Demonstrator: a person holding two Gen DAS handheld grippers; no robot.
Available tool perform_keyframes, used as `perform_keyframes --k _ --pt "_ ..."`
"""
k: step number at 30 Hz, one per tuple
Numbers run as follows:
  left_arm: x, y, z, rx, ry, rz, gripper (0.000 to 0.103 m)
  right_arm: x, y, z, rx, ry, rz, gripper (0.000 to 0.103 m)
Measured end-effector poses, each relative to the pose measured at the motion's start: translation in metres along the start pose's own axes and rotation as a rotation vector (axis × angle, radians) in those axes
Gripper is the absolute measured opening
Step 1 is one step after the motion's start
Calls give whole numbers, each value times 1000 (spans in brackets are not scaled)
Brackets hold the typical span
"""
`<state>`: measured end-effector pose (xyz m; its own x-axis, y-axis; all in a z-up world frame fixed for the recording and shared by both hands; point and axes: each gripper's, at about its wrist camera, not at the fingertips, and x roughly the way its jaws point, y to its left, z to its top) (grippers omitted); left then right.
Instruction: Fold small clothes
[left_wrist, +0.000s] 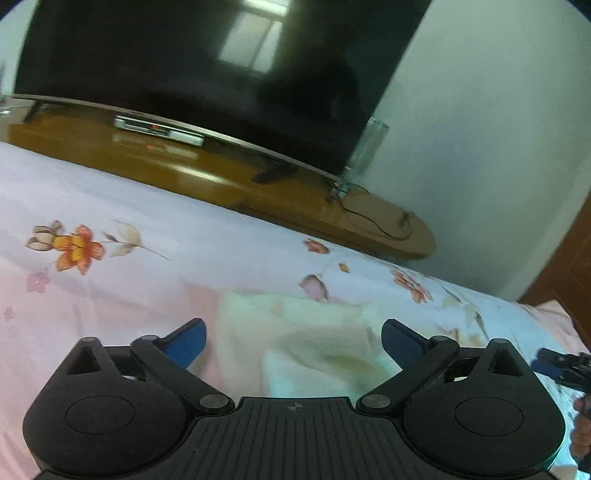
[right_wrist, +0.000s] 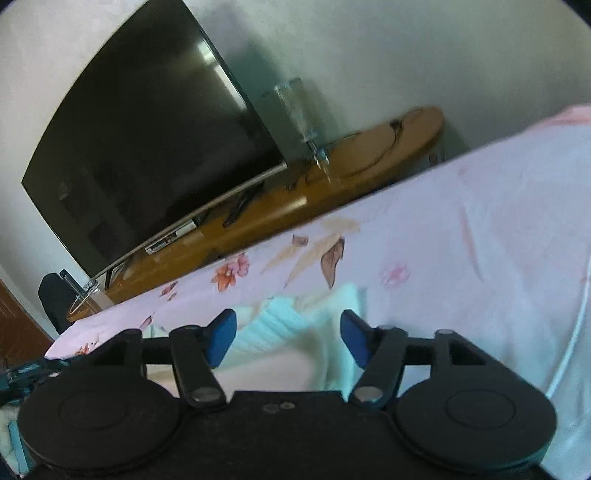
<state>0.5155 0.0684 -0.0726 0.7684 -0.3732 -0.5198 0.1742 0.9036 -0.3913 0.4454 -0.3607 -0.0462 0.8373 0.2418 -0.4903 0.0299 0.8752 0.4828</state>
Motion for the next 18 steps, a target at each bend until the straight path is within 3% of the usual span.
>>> perform_keyframes --k 2,3,9,14,18 --pt "4 -2 3 42 27 23 69 1 -1 0 -29 17 -9 54" --pt "7 -4 6 75 44 27 63 3 -1 0 -43 28 -9 49" --pt "22 -19 17 205 119 74 62 19 3 3 -81 55 -10 39" --pt "31 -23 23 242 160 77 62 35 2 2 -105 101 -7 28" --pt "36 -23 22 238 176 80 35 39 3 0 -136 118 -16 15"
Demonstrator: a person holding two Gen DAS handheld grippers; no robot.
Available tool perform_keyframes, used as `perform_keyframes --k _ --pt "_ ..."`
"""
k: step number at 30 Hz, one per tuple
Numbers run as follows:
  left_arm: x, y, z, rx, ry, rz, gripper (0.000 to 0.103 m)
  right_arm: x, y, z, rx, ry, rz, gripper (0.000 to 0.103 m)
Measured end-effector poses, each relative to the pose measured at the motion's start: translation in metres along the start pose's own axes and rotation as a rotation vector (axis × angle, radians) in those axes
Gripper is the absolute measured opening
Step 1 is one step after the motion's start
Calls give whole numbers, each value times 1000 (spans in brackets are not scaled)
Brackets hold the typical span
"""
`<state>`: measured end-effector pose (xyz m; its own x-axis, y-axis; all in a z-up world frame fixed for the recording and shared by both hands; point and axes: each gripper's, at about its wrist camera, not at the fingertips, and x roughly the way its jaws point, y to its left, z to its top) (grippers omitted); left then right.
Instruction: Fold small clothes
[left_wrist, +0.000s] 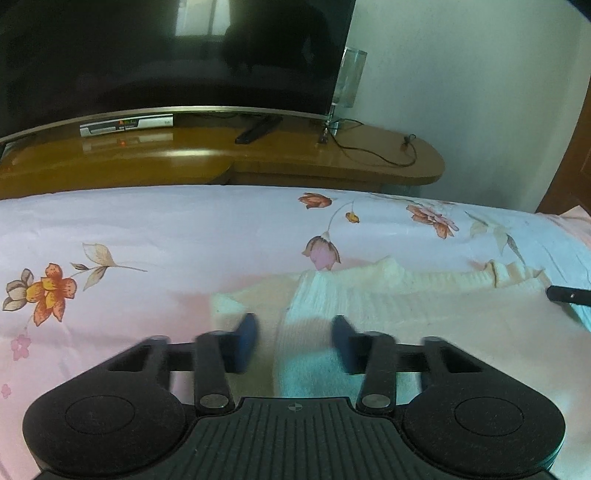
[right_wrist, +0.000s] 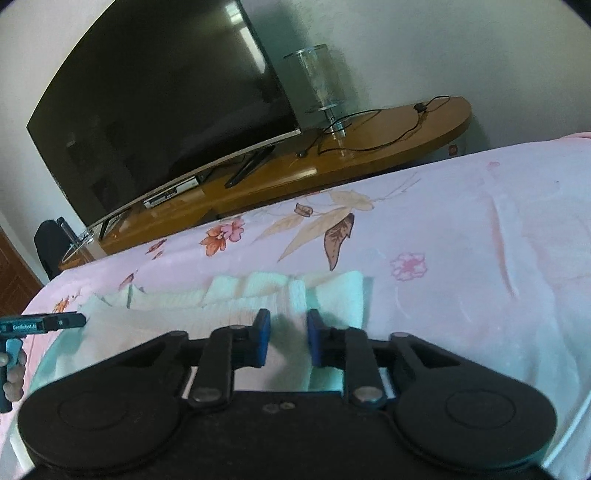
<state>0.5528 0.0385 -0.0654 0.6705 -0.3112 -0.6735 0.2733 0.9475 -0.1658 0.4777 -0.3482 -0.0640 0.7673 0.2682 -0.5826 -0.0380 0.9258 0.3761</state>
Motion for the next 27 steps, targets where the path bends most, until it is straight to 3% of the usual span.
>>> perform_keyframes --k 1,2,5,10,13,17,20,22,24,25,26,27 --pt "1 1 0 -1 0 -8 27 1 1 0 -16 4 -6 14" --pt "2 0 1 4 1 -13 13 1 2 0 -27 5 -4 13" --pt "0 -4 -1 22 -32 4 3 1 6 1 -55 4 -5 6" --pt "-26 -4 -4 -5 -172 -5 3 -14 13 3 -101 -76 -23 4" --pt "-31 -4 0 -14 -210 -4 3 -23 15 8 -112 -119 -13 4" --pt "-15 -3 6 -26 -181 22 3 -18 13 16 -102 -135 -33 4" --pt "12 -1 0 -36 -98 65 3 2 7 15 -81 -91 -76 4" --pt "18 -4 -6 -27 -106 79 3 19 0 10 -56 -40 -108 4" --pt "16 -4 -6 -34 -107 78 3 23 -1 8 -54 -51 -111 5" --pt "14 -2 -6 -36 -108 74 6 23 1 9 -61 -45 -113 6" --pt "9 -1 -6 -36 -112 86 17 21 2 11 -69 -37 -113 7" --pt "0 0 -6 -39 -130 123 28 17 6 13 -96 -42 -134 15"
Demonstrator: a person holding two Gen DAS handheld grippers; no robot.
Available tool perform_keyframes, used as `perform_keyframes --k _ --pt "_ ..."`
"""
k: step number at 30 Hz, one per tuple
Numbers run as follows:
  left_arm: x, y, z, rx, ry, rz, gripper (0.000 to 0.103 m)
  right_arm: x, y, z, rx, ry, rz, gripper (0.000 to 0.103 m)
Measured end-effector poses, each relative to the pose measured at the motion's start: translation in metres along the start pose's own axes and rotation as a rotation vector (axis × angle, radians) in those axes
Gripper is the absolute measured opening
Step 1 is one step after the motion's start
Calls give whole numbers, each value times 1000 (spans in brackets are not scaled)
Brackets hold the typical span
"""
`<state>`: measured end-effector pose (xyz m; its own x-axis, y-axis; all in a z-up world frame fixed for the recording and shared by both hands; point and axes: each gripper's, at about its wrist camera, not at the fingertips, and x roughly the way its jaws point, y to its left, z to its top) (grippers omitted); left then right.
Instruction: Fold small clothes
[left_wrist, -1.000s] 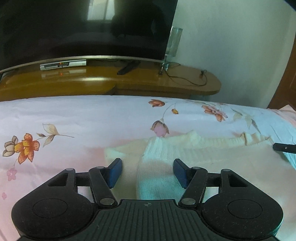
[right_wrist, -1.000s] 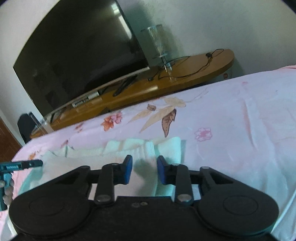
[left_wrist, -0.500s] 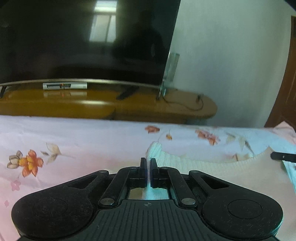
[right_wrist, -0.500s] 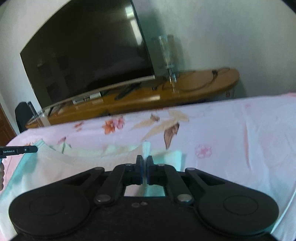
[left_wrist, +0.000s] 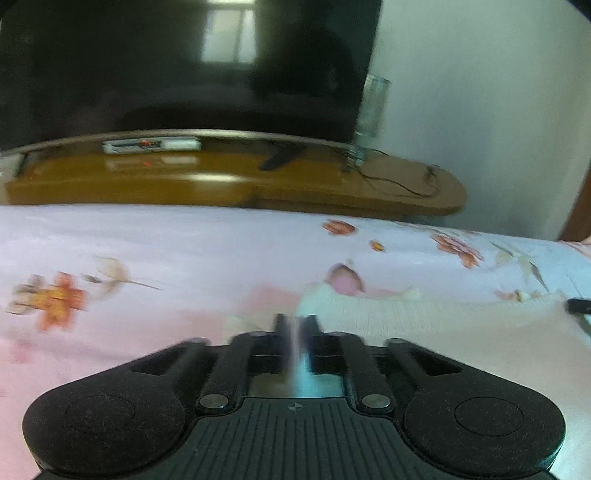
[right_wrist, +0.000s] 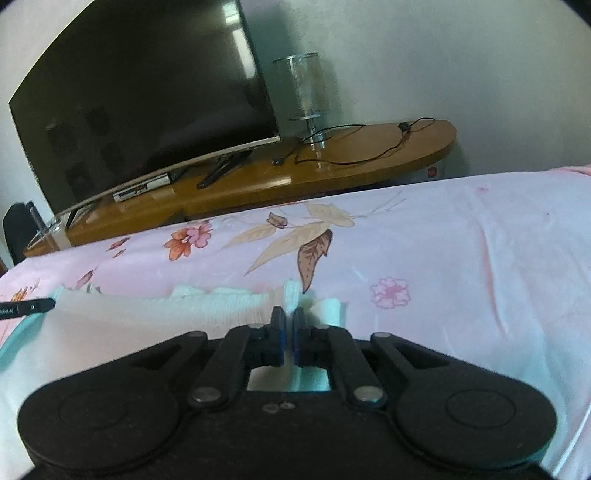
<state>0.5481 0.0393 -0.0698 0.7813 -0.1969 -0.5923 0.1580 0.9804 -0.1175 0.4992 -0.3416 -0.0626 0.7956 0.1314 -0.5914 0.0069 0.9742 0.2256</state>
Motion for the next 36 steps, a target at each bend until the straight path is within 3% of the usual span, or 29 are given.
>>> perform_keyframes --k 1,4,8,10,13,14,15,17,18,20,24,25,27,32,36 --pt "-10 0 2 7 -36 26 31 -8 6 3 -40 -28 -27 22" --pt "-27 -34 10 147 -103 26 31 -25 29 10 -146 -61 47 17" --pt "-16 -96 11 260 -41 -117 31 1 86 11 -260 51 205 18" --pt "-10 -115 0 297 -12 -136 31 19 112 5 -305 103 249 16" --pt "-2 -115 -17 318 22 -122 33 24 124 -8 -392 72 235 14" --pt "-2 -106 -21 306 7 -108 48 24 119 -9 -403 66 219 14" --pt "-2 -91 -20 255 0 -79 52 22 109 -9 -401 55 175 15" --pt "-3 -60 -18 154 1 -34 52 20 76 -5 -341 37 47 15" --pt "-5 -45 -19 107 -5 -20 52 18 57 -1 -288 35 25 14" --pt "-5 -39 -19 108 -4 -20 52 13 30 0 -248 19 -49 11" --pt "-13 -53 -15 140 -9 19 52 6 27 3 -238 16 -55 16" --pt "-18 -53 -11 135 -34 4 52 -1 32 3 -236 -8 -55 22" --pt "-36 -65 -9 146 -78 -40 52 -19 47 3 -237 -57 2 24" --pt "-46 -116 -32 219 -45 -120 52 -20 114 -22 -360 18 151 22" --pt "-47 -109 -52 246 -17 -71 52 -9 137 -42 -452 90 167 28"
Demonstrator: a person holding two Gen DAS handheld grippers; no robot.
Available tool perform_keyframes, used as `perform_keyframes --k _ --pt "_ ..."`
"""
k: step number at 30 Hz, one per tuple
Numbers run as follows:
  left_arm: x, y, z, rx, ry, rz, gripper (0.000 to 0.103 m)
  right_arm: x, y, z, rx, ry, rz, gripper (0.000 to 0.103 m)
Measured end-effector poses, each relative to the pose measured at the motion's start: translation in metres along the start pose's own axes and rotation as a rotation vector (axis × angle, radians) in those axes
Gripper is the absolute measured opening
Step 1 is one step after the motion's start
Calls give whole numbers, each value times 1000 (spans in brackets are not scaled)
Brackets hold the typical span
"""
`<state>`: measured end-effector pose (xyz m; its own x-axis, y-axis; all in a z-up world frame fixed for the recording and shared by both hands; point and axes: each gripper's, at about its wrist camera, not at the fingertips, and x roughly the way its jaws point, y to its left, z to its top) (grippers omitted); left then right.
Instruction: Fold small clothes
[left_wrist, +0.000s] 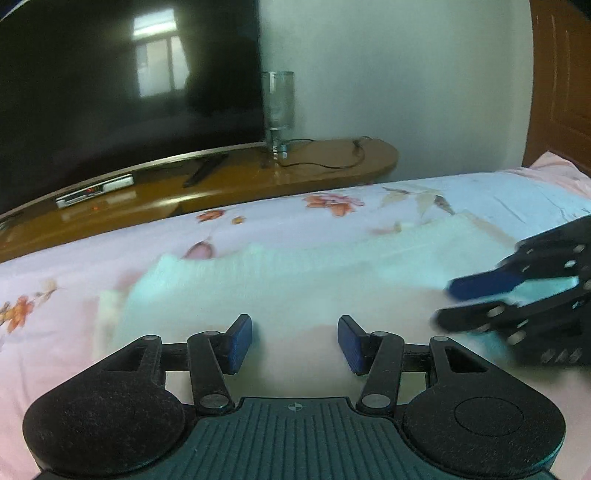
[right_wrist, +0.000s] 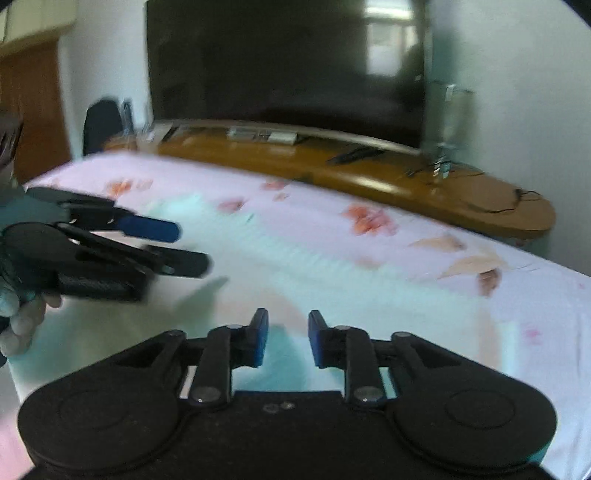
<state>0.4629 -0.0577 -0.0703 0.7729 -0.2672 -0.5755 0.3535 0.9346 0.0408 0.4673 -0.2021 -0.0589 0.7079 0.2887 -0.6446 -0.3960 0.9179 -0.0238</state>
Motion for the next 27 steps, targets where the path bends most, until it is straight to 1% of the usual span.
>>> perform_keyframes --k 1,2,3,5,6,7,8,9,10,11,13,16,17,18,19,21,23,25,27 --pt "-3 9 -3 -8 -1 17 52 -2 -1 -2 -21 -2 -6 28" --pt "-9 18 -7 -21 -2 40 52 -9 -7 -6 -27 -2 -33 28" --pt "-13 30 -11 -42 1 59 52 -16 -19 -9 -1 -2 -83 28" --pt "-21 50 -20 -90 4 61 52 -31 -54 -20 104 -1 -192 28" --pt "-23 54 -23 -95 3 61 52 -37 -72 -27 166 0 -220 28" --pt "-24 53 -23 -80 4 65 52 -41 -85 -32 216 1 -216 28" --pt "-24 49 -22 -64 8 81 52 -43 -90 -32 235 4 -198 28" --pt "-22 46 -18 -64 13 95 52 -45 -88 -28 228 8 -208 28" --pt "-26 42 -15 -71 6 86 52 -47 -83 -24 219 -1 -222 28" --pt "-32 35 -13 -77 -12 59 52 -50 -75 -20 213 -21 -215 30" --pt "-39 17 -12 -68 -24 18 52 -59 -52 -13 200 -63 -143 32" --pt "-37 -13 -16 -45 -6 -38 52 -46 -5 -11 115 -34 -46 29" --pt "-35 -19 -18 -39 4 -46 52 -41 9 -13 82 -23 -17 29" --pt "-33 -24 -23 -19 12 -30 52 -37 22 -16 54 -9 1 29" --pt "-34 -24 -27 -7 5 -19 52 -32 31 -21 31 5 -6 30" --pt "-39 -11 -31 -44 -1 -30 52 -30 32 -29 5 3 -41 30" --pt "-47 10 -38 -62 -2 -4 52 -38 10 -33 58 -1 -76 30" --pt "-54 29 -46 -86 1 3 52 -51 -12 -40 116 -2 -121 30" --pt "-62 30 -47 -75 12 29 52 -62 -27 -47 154 6 -136 29"
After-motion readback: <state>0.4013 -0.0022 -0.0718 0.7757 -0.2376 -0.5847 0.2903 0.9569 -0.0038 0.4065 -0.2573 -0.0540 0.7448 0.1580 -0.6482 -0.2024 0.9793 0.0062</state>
